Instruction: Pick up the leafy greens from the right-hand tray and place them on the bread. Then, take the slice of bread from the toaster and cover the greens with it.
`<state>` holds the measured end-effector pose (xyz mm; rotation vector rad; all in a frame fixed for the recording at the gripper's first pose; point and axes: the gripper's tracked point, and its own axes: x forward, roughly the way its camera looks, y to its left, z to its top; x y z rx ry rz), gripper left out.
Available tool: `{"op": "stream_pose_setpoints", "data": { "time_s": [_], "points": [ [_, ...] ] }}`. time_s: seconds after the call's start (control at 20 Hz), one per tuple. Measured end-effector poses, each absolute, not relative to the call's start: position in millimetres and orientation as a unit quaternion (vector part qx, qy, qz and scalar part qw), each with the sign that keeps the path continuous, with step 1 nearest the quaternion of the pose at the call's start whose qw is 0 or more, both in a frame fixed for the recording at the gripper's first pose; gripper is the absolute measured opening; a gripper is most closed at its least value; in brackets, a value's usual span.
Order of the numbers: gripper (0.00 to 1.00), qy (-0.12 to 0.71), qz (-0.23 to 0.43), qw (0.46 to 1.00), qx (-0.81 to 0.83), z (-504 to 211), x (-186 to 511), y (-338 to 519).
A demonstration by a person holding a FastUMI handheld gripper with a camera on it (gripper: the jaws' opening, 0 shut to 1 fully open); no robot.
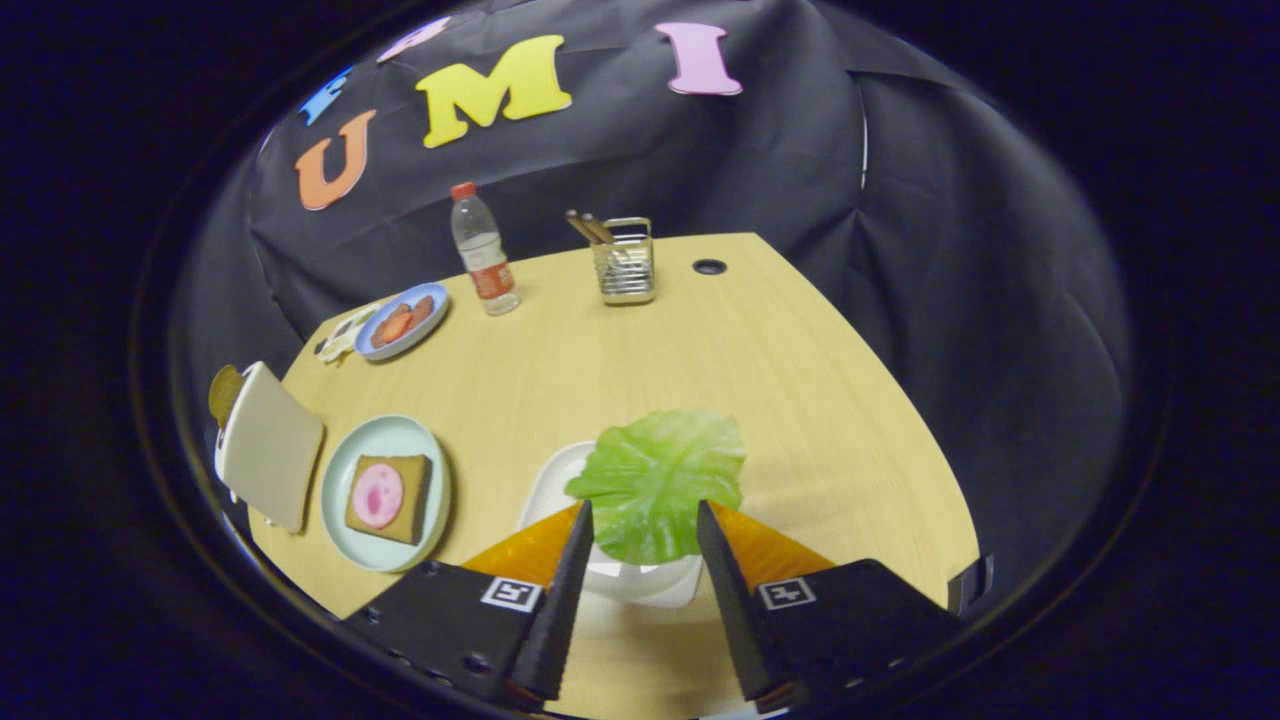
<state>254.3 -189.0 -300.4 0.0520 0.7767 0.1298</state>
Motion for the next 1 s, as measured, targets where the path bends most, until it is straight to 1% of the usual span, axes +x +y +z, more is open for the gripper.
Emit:
{"op": "stream_pose_setpoints", "data": {
  "time_s": [0.2, 0.35, 0.45, 0.6, 0.75, 0.85, 0.9, 1.0],
  "points": [
    [0.85, 0.391, 0.058, 0.918, 0.038, -321.6, 295.8, -212.7],
    [0.86, 0.409, 0.064, 0.907, 0.071, -336.0, 325.7, -218.3],
    [0.86, 0.423, 0.096, 0.896, 0.100, -340.8, 336.5, -205.8],
    [0.69, 0.447, 0.115, 0.882, 0.098, -353.4, 348.1, -199.2],
    [0.52, 0.447, 0.134, 0.878, 0.106, -352.3, 349.0, -196.7],
    [0.39, 0.445, 0.127, 0.881, 0.104, -347.2, 350.6, -198.2],
    [0.20, 0.436, 0.117, 0.887, 0.096, -345.6, 353.8, -201.0],
    [0.03, 0.427, 0.114, 0.893, 0.084, -342.8, 352.2, -201.6]
  ]
}}
